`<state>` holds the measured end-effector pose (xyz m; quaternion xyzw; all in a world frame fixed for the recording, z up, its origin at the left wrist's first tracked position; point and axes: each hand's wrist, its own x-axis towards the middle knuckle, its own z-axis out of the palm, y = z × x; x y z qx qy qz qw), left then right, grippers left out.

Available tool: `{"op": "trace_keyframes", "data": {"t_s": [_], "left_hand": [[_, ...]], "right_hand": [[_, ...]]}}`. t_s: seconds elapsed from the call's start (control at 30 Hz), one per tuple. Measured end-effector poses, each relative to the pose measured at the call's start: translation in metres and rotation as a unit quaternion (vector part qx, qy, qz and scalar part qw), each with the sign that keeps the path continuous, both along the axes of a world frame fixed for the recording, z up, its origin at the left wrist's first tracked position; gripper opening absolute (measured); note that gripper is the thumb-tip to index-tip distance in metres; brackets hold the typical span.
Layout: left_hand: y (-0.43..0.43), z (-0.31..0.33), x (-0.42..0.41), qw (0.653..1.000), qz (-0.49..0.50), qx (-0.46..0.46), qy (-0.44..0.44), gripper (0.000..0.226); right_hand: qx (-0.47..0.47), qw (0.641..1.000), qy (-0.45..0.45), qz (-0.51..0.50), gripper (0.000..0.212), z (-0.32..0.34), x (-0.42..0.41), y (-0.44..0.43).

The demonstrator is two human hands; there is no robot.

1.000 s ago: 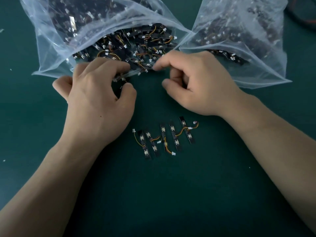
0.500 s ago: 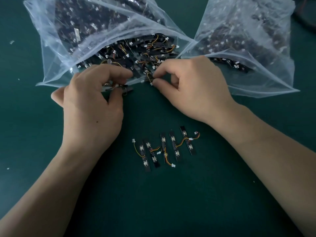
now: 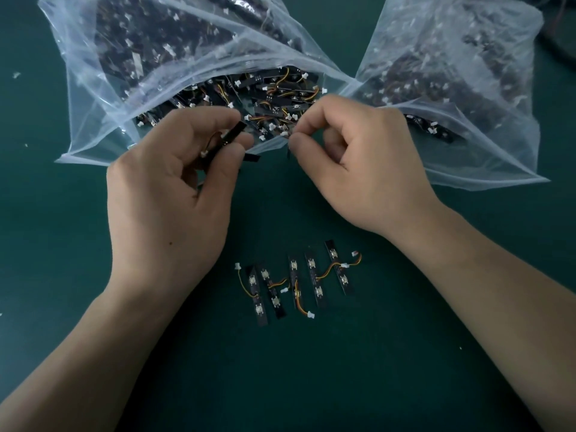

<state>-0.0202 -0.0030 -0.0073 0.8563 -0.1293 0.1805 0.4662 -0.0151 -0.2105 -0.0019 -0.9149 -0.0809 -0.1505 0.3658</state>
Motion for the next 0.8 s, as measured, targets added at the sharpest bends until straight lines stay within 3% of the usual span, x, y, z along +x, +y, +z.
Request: {"op": "trace_keyframes", "data": {"t_s": [0.07, 0.2, 0.37, 0.47, 0.8], "left_hand": [[-0.001, -0.001, -0.001, 1.0, -0.004, -0.009, 0.019, 0.031], [0.0, 0.001, -0.002, 0.998, -0.043, 0.033, 0.008, 0.014], [0.004, 0.004, -0.001, 0.997, -0.059, 0.042, -0.018, 0.015], [0.004, 0.005, -0.002, 0.999, -0.046, 0.025, -0.013, 0.021], [0.007, -0.006, 0.003, 0.998, -0.032, -0.035, 0.046, 0.008]], "right_hand": [[0.007, 1.0, -0.013, 0.002, 0.01, 0.0, 0.0, -0.001], [0.035, 0.999, -0.023, 0.013, 0.012, -0.002, 0.001, -0.004], [0.066, 0.996, -0.057, 0.033, 0.011, -0.004, -0.001, -0.005], [0.078, 0.994, -0.068, 0.031, 0.017, -0.005, -0.001, -0.007], [0.065, 0.992, -0.071, 0.075, 0.048, -0.003, 0.001, -0.009]]}}
